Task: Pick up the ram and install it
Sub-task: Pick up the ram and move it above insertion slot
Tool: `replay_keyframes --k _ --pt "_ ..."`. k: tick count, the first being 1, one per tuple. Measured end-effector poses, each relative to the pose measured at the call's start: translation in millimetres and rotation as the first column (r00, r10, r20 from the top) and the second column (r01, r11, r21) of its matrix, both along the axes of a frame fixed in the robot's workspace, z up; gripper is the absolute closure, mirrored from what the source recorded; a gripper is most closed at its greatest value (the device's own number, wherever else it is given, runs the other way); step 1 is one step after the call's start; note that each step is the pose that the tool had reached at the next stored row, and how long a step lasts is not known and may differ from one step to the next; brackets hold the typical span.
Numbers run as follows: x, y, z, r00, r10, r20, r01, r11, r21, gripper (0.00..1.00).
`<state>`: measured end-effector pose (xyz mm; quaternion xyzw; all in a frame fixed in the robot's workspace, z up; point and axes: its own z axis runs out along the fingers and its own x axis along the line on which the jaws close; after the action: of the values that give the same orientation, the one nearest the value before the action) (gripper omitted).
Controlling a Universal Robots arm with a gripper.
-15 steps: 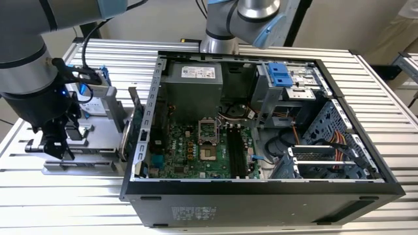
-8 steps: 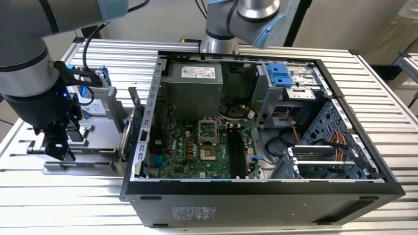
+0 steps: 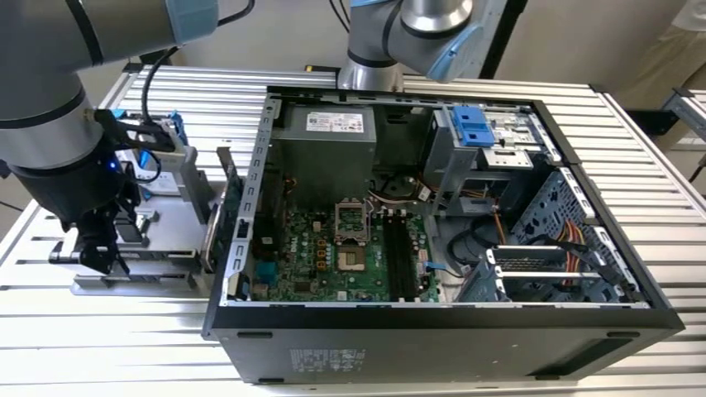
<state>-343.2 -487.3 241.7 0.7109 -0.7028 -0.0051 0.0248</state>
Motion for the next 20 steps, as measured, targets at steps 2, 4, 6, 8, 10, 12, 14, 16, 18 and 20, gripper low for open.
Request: replay_keyframes --k 2,4,6,8,10,12,14,16,18,20 --pt "0.0 0.0 -1.4 1.0000 0.000 -0.0001 0.000 1.0000 -0.0002 0.00" --pt "0.0 0.0 -2.9 1.0000 0.000 -0.0001 0.000 1.0000 -0.0003 0.00" --pt "0.0 0.0 -4.4 1.0000 0.000 0.0000 0.000 1.0000 -0.0004 0.00" --pt "-0.1 0.0 -5.9 1.0000 0.000 0.0000 0.000 1.0000 -0.0004 0.00" --pt "-0.1 0.0 -7.6 1.0000 0.000 0.0002 0.000 1.0000 -0.0003 0.00" --pt "-0.1 0.0 -9.4 1.0000 0.000 0.0001 0.000 1.0000 -0.0004 0.00" --pt "-0.4 0.0 -11.3 1.0000 0.000 0.0000 0.000 1.0000 -0.0008 0.00" --pt "-1.0 0.0 -13.2 1.0000 0.000 0.0005 0.000 1.0000 -0.0011 0.00" --pt "-1.8 0.0 -15.2 1.0000 0.000 0.0035 0.000 1.0000 -0.0009 0.00" --pt "-2.5 0.0 -17.1 1.0000 0.000 0.0068 0.000 1.0000 -0.0016 0.00"
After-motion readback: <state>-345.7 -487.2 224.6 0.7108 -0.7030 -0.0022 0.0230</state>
